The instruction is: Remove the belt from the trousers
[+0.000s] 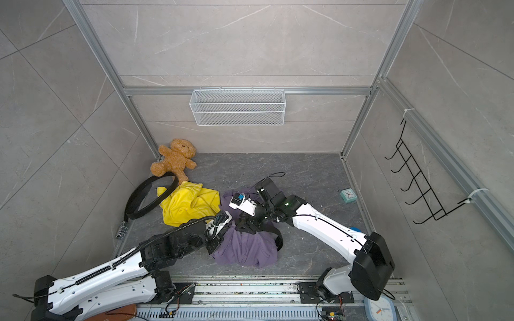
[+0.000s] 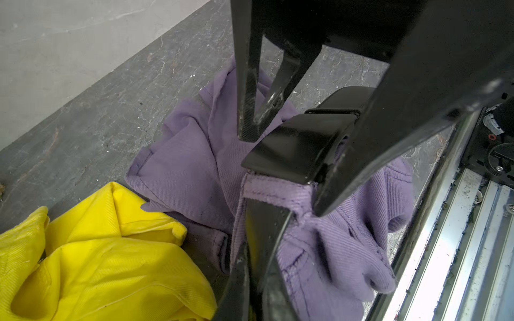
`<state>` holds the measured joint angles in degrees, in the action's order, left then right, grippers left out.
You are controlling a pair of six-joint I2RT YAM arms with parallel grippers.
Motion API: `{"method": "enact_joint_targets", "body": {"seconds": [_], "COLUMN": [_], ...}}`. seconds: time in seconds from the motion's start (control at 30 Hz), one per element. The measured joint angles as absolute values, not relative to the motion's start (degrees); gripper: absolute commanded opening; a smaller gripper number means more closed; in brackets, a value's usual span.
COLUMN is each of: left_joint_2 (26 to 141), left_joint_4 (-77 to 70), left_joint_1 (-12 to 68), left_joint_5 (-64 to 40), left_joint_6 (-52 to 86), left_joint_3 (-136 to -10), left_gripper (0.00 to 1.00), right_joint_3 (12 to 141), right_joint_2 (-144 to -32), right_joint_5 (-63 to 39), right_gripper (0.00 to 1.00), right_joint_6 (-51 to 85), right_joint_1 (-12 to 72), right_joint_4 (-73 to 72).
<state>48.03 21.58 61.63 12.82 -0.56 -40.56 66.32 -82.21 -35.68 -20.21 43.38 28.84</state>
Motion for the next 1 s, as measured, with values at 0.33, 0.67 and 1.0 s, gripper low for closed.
{"method": "enact_joint_targets", "body": {"seconds": [0.33, 0.67, 1.0], "left_joint_2": [47.9, 46.9, 44.2], "left_joint_4": [20.5, 19.9, 16.7], "left_joint_1": [61.6, 61.6, 62.2], "left_joint_5": [11.6, 12.2, 14.5], "left_joint_6": [-2.6, -2.6, -2.2], "left_joint_3": [-40.6, -40.0, -38.0], "left_gripper": [0.00, 0.00, 0.00], "right_joint_3": [67.0, 66.8, 64.4], "right_joint_2": [-85.4, -85.1, -82.6], "right_joint_5": [-40.6, -43.6, -48.4], "right_gripper": [0.59, 0.16, 0.00], "right_joint_6": [-21.2, -21.4, -19.0], "right_joint_1": [43.4, 43.2, 40.6], "right_joint_4": [30.8, 30.2, 26.9]}}
